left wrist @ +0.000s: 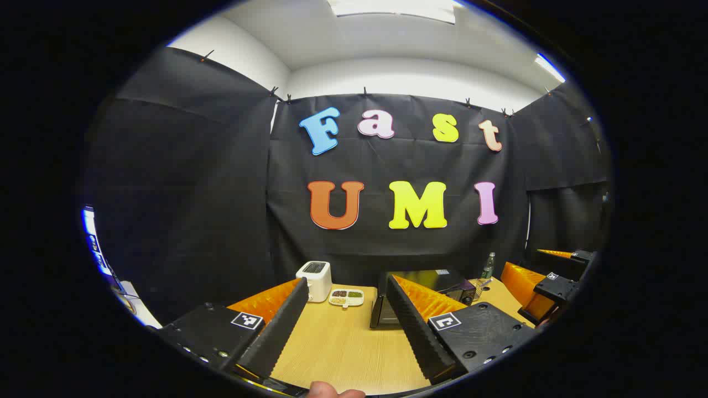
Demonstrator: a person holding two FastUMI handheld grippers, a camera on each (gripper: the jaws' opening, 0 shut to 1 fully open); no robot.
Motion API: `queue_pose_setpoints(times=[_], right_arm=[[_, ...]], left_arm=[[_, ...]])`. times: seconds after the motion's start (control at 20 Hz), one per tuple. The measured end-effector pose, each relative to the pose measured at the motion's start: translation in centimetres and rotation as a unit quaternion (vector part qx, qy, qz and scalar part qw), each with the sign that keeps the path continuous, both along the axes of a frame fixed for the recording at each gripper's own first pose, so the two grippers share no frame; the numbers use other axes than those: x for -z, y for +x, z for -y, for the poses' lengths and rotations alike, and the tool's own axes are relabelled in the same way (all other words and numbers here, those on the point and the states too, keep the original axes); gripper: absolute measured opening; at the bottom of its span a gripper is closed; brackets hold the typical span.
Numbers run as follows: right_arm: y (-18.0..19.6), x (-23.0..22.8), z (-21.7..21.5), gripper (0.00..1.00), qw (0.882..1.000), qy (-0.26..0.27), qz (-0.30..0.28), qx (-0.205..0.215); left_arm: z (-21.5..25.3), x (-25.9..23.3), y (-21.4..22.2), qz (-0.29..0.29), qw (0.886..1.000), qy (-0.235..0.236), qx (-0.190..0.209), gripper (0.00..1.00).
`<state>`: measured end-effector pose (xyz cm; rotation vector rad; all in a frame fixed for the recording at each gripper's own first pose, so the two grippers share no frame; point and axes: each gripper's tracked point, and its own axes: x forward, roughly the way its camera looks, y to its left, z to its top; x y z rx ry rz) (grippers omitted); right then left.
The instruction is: Open the electric oven with the left hand, put the food in, and close the electric oven.
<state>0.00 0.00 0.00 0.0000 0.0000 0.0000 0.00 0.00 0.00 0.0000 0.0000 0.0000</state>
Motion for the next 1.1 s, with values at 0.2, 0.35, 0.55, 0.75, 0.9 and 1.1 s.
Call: queue_pose_setpoints(times=[0.2, 0.35, 0.55, 0.75, 0.9, 1.1], right_arm=[[0.1, 0.3, -0.1, 0.97, 1.0, 0.003, -0.005, -0.005], [0.2, 0.3, 0.0, 0.97, 1.0, 0.006, -0.005, -0.005], [0.0, 0.3, 0.1, 0.97, 1.0, 0.008, -0.003, -0.008], [0.0, 0.4, 0.9, 0.97, 1.0, 0.007, -0.004, -0.003], [-0.3, 0.6, 1.8, 0.97, 1.0, 0.015, -0.008, 0.006], [-0.4, 1.1, 3.3, 0.97, 0.999, 0.015, -0.017, 0.023]], left_arm=[[-0.8, 0.0, -0.3, 0.002, 1.0, 0.003, -0.009, 0.93], [-0.6, 0.1, -0.3, 0.003, 1.0, 0.007, -0.01, 0.93], [0.0, 0.3, -0.2, 0.003, 1.0, 0.004, -0.004, 0.93], [0.8, 0.3, -0.1, 0.002, 1.0, 0.006, 0.001, 0.93], [1.3, 0.4, -0.1, 0.001, 1.0, 0.006, 0.005, 0.93], [2.2, 0.4, -0.2, 0.0, 1.0, -0.001, 0.013, 0.93]])
